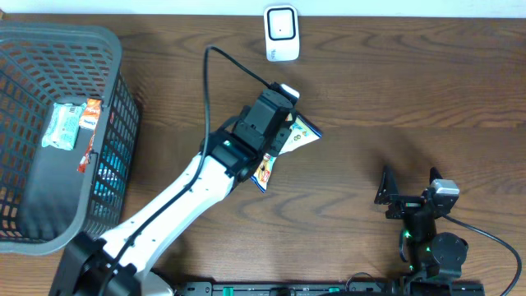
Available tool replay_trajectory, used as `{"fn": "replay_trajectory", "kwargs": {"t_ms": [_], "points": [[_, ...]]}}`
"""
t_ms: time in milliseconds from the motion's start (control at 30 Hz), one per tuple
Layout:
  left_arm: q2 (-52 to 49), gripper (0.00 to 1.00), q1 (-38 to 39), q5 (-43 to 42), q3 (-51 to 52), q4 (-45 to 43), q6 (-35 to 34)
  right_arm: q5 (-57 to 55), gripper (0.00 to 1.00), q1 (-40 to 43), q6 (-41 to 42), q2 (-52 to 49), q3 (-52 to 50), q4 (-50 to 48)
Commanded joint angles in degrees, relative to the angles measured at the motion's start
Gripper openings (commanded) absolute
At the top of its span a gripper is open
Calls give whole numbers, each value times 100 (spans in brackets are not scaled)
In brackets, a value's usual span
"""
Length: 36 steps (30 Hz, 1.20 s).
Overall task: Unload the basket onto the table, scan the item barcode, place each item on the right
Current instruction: 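Lift the yellow snack bag out and carry it toward the scanner, then hold the yellow bag in front of the white scanner, turning it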
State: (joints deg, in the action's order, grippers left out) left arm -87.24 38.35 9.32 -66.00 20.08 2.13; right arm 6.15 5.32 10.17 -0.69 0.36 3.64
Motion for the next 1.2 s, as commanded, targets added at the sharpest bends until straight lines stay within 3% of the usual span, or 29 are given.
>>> {"fn": "replay_trajectory", "kwargs": {"t_ms": [0,133,333,533,867,1000,1167], "points": [[-59,8,-92,-372,-39,-2,-210,-24,99,-33,-39,31,-4,24],[-426,7,-306,-1362,240,-197,-223,-24,99,-33,-39,31,-4,24],[-1117,7,-498,-1543,654,-614,-903,-24,99,-33,-39,31,-4,24],[-1698,7,-387,-2675,765,-931,-1464,-24,99,-33,-39,31,-4,24],[-2524,7,-328,-2474,758,-1021,-1838,-24,99,-33,-39,31,-4,24],[-2026,8,-330,-2249,647,-892,-1832,-24,99,-33,-39,31,-4,24],[-636,8,-328,-1502,498,-614,-1735,-24,99,-33,-39,31,-4,24]]}}
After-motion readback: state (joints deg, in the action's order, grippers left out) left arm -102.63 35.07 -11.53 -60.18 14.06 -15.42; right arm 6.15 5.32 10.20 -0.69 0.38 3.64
